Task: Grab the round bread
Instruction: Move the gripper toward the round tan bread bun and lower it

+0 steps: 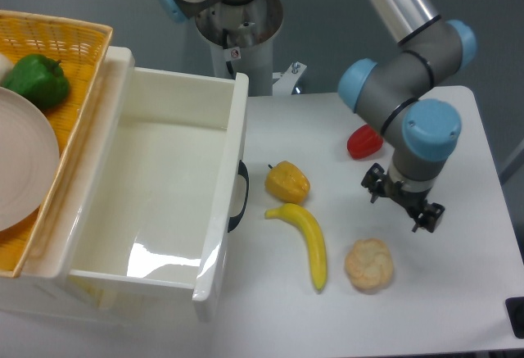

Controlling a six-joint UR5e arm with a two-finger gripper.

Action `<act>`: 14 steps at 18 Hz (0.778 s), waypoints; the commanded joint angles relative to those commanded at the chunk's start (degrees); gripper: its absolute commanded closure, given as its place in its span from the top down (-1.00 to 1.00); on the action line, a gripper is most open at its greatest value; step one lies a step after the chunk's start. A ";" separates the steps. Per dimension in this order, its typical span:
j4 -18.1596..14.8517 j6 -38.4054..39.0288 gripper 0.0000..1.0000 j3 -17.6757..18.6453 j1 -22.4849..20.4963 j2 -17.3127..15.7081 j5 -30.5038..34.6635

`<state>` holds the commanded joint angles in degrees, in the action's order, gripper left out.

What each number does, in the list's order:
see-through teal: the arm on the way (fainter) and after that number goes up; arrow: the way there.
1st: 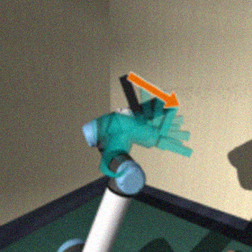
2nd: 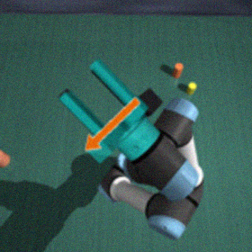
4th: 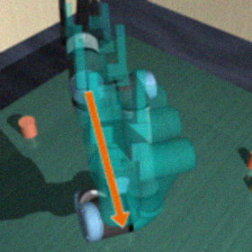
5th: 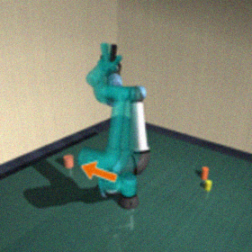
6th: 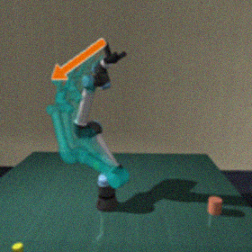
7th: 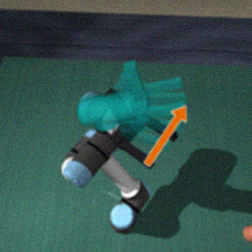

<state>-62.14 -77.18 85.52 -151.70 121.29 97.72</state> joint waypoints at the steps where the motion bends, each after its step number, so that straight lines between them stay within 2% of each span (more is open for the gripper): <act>1: 0.00 1.31 1.00 -0.17 0.70 -0.09 1.41; 6: 0.09 4.13 1.00 0.09 2.02 -0.70 1.78; 8: 0.17 8.59 1.00 0.79 2.99 -0.88 0.81; 10: 2.10 13.96 1.00 1.14 3.61 -0.53 -0.77; 14: 6.76 14.60 1.00 0.09 3.34 2.63 -0.86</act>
<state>-55.38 -62.58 85.61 -148.36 123.92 96.86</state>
